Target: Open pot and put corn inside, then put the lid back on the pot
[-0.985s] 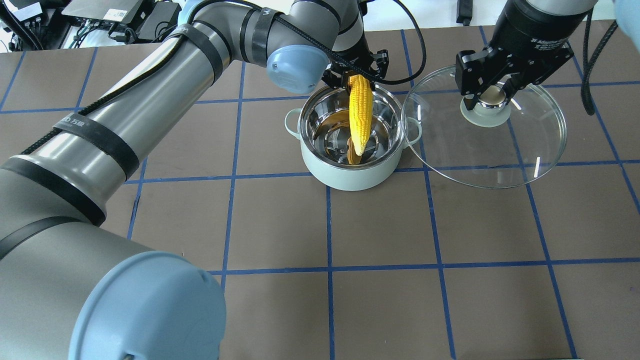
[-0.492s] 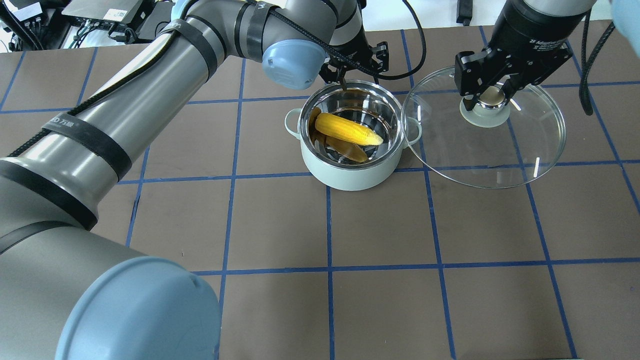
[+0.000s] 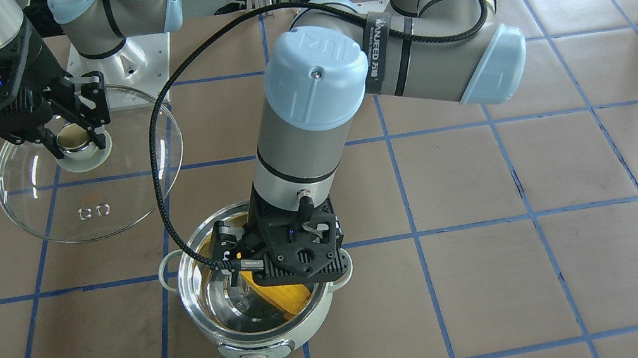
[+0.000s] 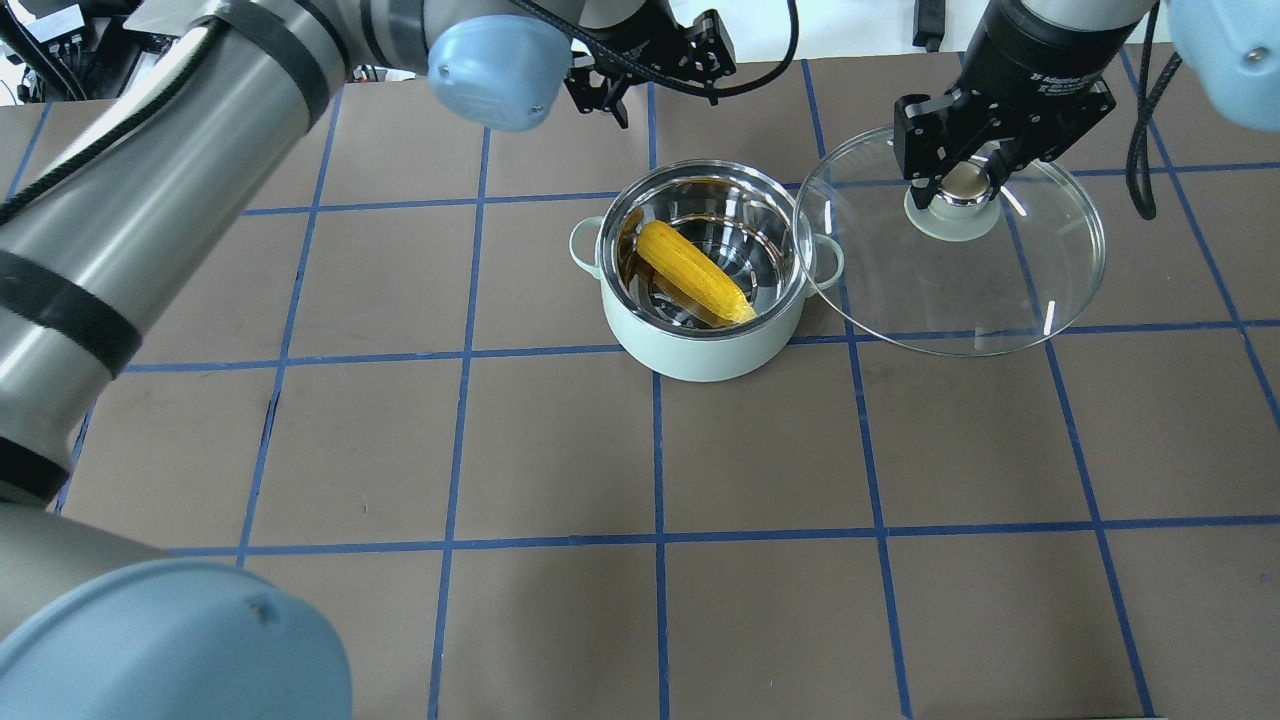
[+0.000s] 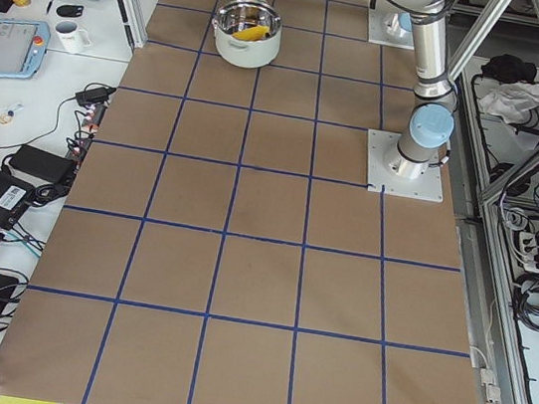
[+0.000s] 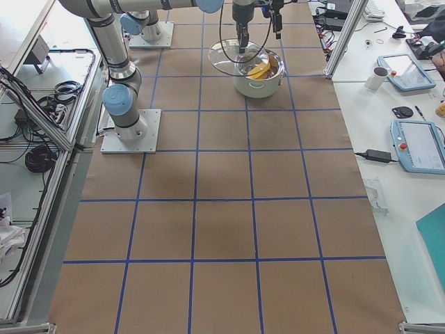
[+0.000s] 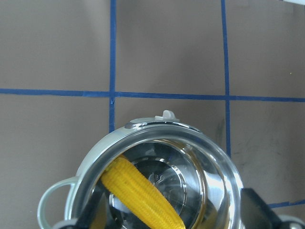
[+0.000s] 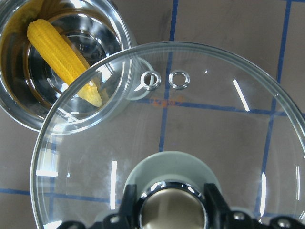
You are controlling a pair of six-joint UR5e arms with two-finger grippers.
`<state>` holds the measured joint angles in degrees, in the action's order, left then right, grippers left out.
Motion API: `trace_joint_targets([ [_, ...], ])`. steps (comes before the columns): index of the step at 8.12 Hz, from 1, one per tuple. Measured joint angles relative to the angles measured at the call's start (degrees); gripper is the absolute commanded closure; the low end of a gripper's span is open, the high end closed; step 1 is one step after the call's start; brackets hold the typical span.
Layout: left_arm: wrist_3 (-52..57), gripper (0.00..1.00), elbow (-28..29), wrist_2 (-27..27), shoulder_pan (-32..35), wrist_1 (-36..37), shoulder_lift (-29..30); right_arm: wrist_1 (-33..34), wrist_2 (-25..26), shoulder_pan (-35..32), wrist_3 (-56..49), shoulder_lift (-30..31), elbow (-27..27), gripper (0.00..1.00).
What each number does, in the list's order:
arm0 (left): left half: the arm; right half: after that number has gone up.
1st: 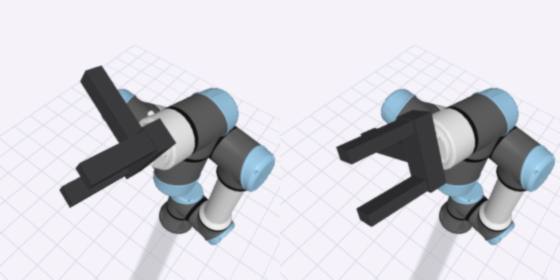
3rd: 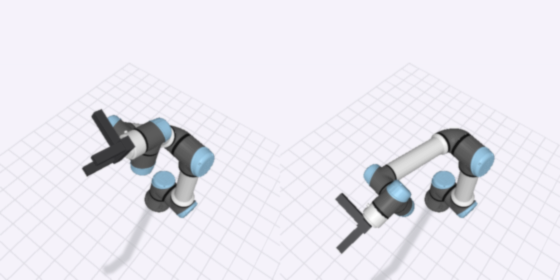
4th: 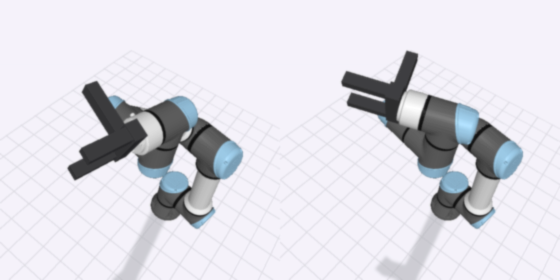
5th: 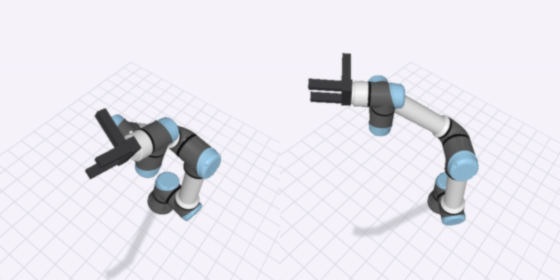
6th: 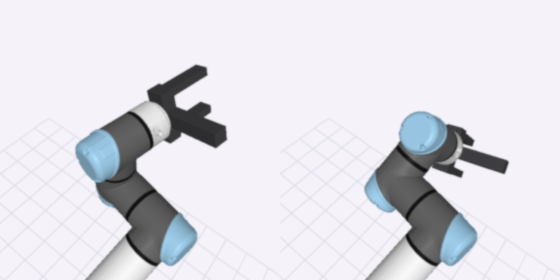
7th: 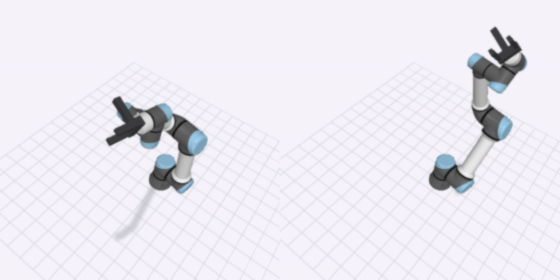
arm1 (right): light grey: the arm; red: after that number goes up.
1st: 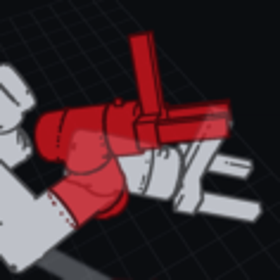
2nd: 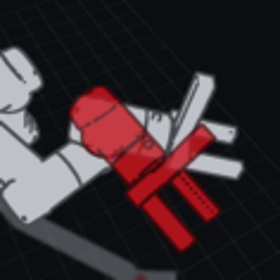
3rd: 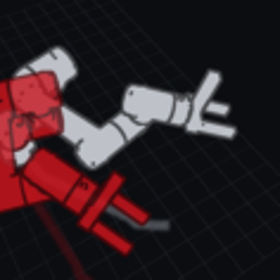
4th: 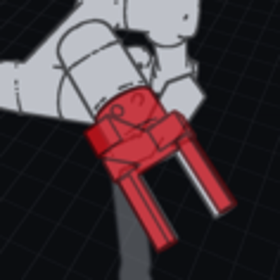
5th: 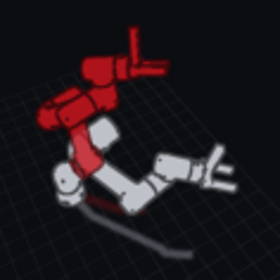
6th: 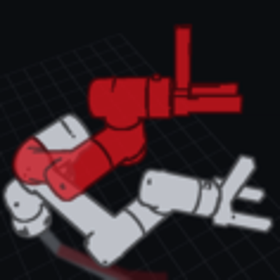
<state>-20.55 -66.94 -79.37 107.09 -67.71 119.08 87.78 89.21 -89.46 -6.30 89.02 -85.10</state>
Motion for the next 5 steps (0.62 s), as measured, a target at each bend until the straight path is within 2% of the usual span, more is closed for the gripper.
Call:
trace_joint_targets([
  [2, 3.51, 0.0, -1.19, -0.27, -4.26, -6.47, -4.89, 6.48, -0.95, -1.14, 4.48, -4.78, 0.26, 1.0],
  [5, 6.11, 0.0, -3.12, -2.07, -13.57, -14.01, -11.79, 19.36, -1.43, -11.49, 20.45, -14.72, 2.1, 1.0],
])
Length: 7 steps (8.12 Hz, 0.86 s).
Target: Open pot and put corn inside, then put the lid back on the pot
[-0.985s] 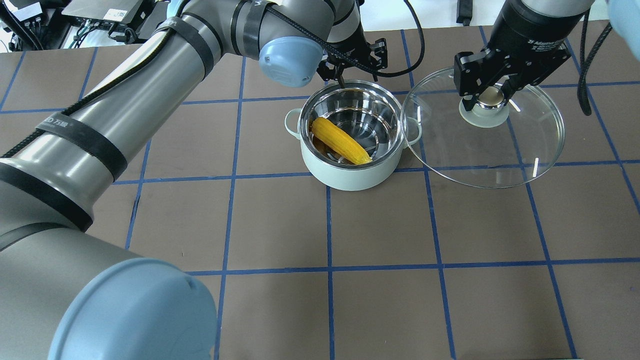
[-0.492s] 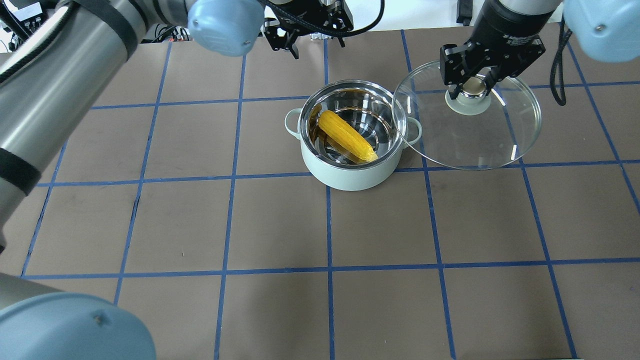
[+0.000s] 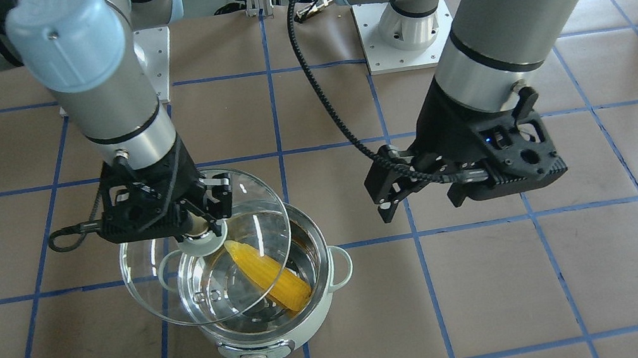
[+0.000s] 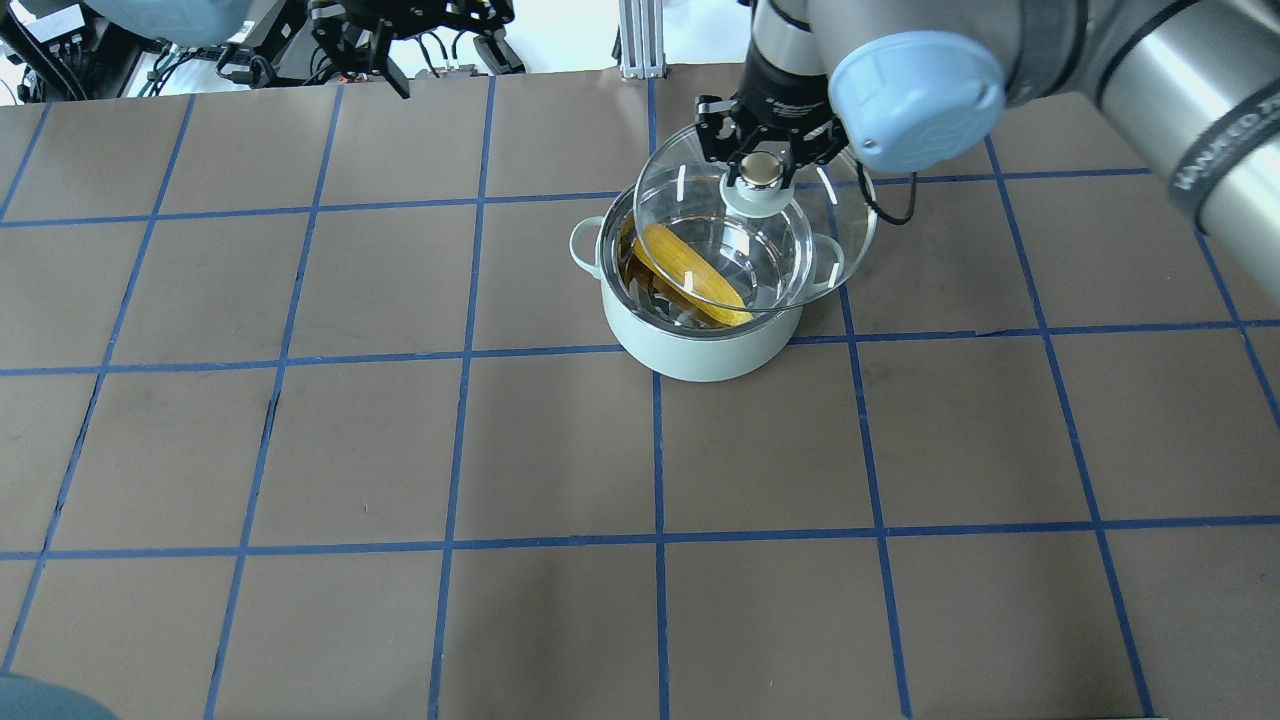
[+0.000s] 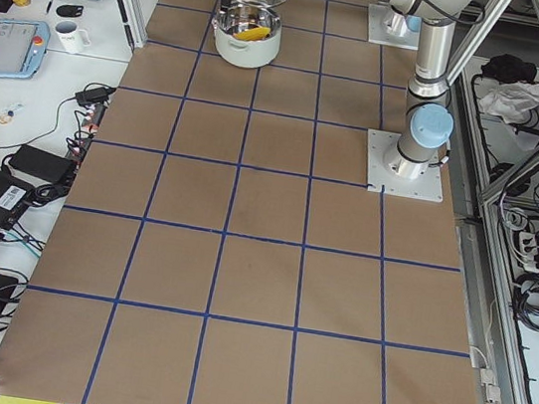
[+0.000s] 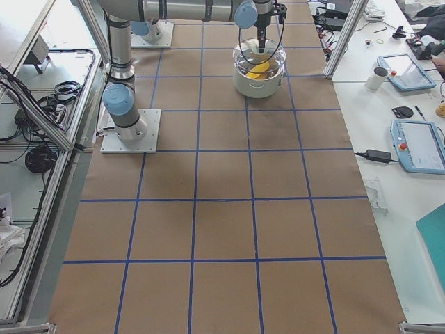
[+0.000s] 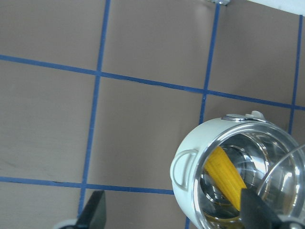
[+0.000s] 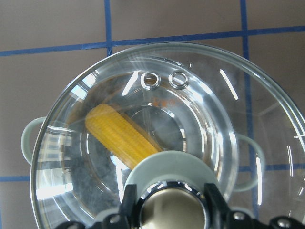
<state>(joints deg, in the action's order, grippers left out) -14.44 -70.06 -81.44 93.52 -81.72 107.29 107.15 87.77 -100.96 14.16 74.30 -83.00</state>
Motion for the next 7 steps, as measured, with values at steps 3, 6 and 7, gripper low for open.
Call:
trace_joint_targets([
  [3, 2.64, 0.0, -4.17, -4.67, -3.3, -6.44, -7.89, 5.07, 1.07, -4.89, 5.9, -5.79, 1.03, 1.0],
  [6, 5.55, 0.0, -12.95, -4.96, -3.28, -7.25, -15.71, 5.42, 1.21, -5.04, 5.49, -6.81, 0.38, 1.0],
  [7, 6.2, 0.0, -14.28, -4.96, -3.29, -6.89, -16.57, 5.43, 1.19, -4.99, 5.28, -6.85, 0.19, 1.0],
])
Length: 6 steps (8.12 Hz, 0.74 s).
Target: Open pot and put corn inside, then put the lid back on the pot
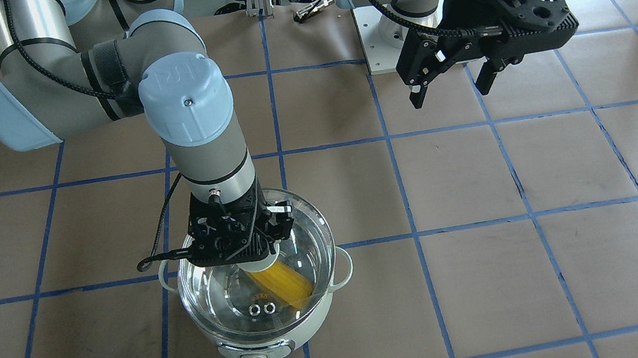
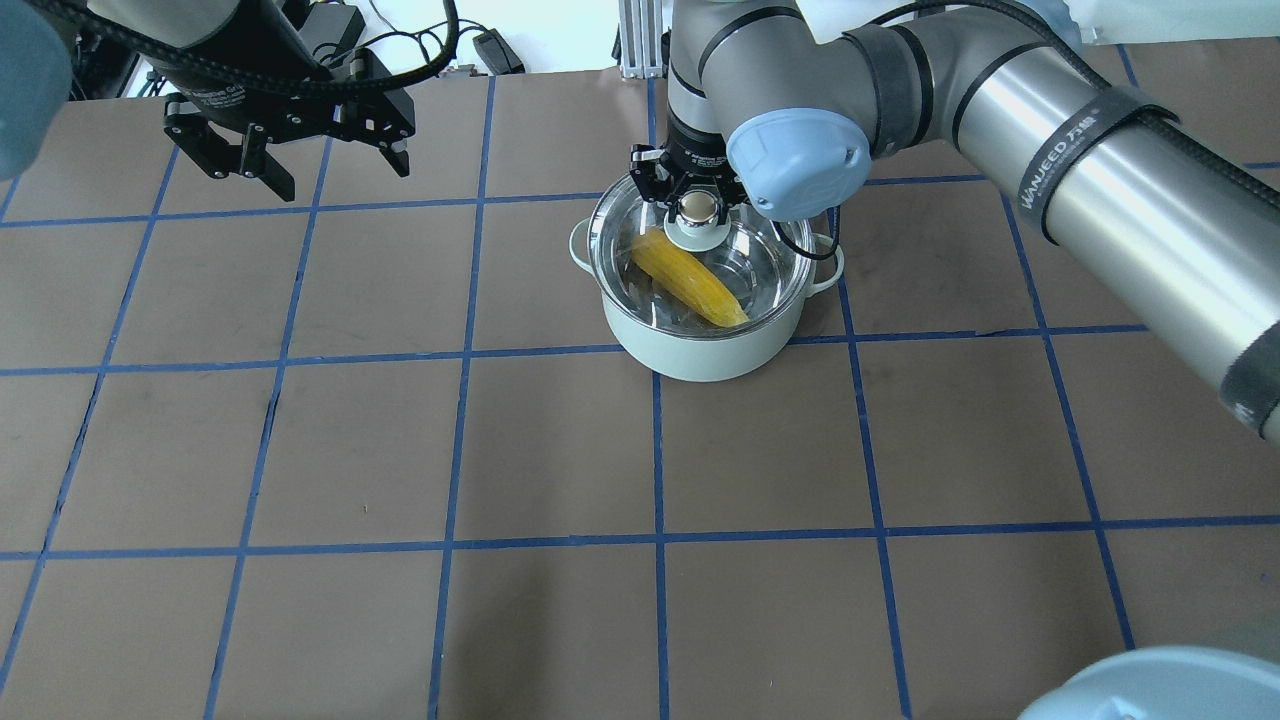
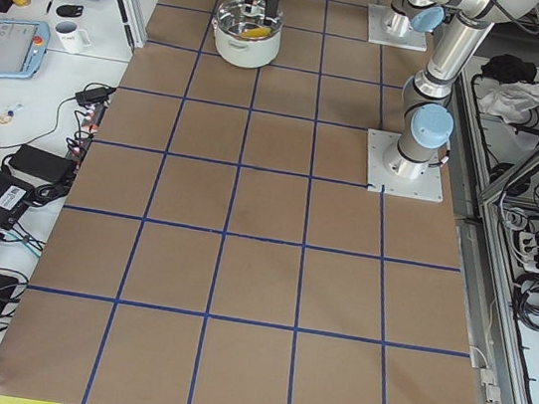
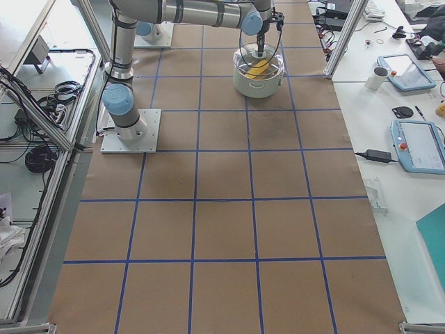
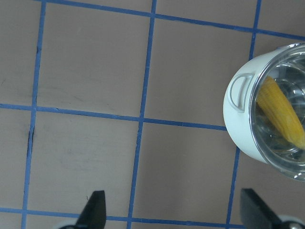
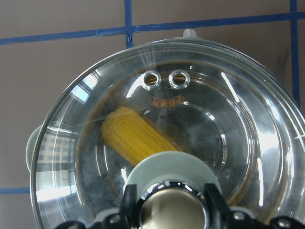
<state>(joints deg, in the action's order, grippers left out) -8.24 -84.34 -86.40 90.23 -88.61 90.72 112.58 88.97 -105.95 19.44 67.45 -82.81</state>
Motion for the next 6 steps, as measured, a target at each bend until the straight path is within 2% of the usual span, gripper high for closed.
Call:
trace_joint_targets([
  [6, 0.56, 0.0, -1.52, -0.86, 0.02, 0.16, -0.41, 0.01, 0.95, 0.39, -1.48, -0.26, -0.46, 1.0],
])
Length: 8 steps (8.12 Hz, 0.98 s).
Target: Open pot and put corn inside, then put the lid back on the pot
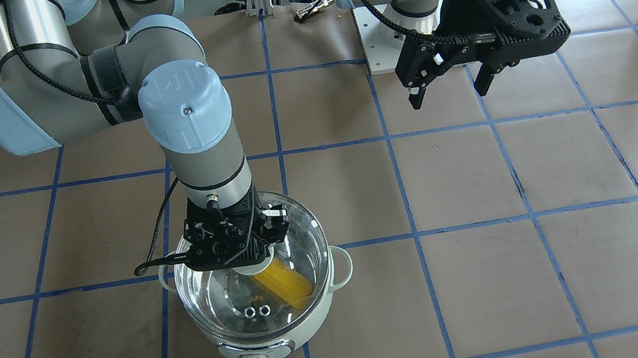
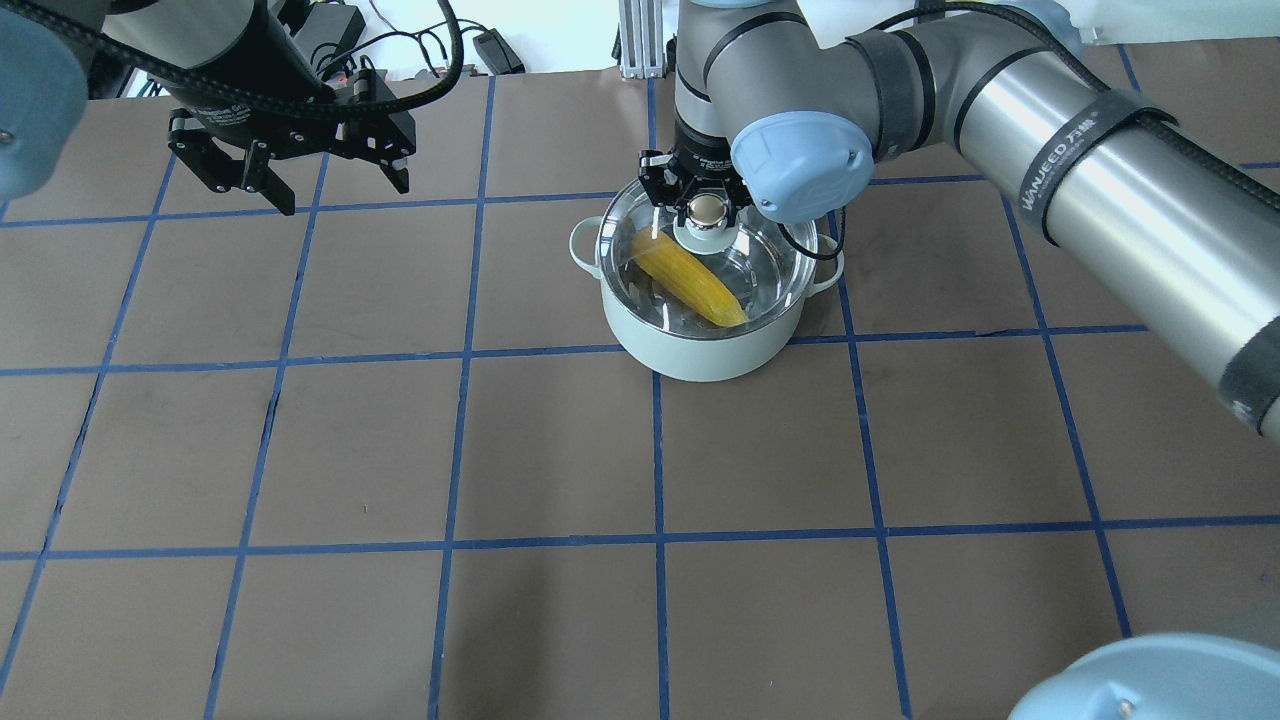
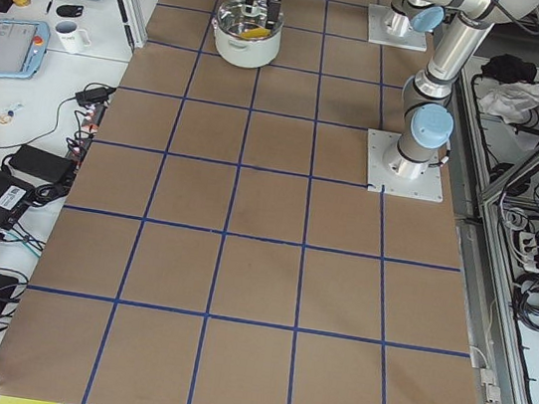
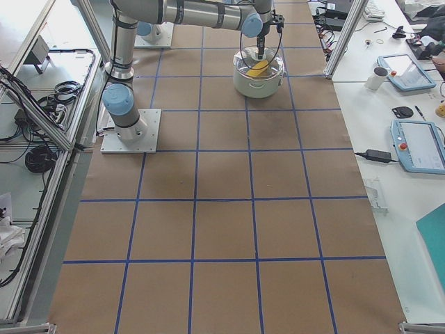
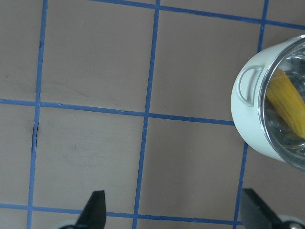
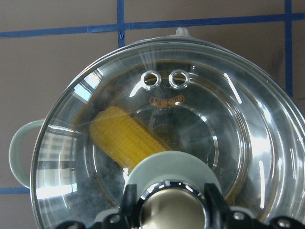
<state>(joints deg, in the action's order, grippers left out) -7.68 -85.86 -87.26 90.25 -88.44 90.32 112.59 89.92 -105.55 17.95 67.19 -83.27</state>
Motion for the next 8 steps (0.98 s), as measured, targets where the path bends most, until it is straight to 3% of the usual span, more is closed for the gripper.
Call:
trace_joint_targets([
  [8, -0.1, 0.0, -0.4, -1.34, 0.01, -0.07, 0.24, 0.82, -0.71, 0.7, 0.16, -0.54, -0.14, 0.98],
])
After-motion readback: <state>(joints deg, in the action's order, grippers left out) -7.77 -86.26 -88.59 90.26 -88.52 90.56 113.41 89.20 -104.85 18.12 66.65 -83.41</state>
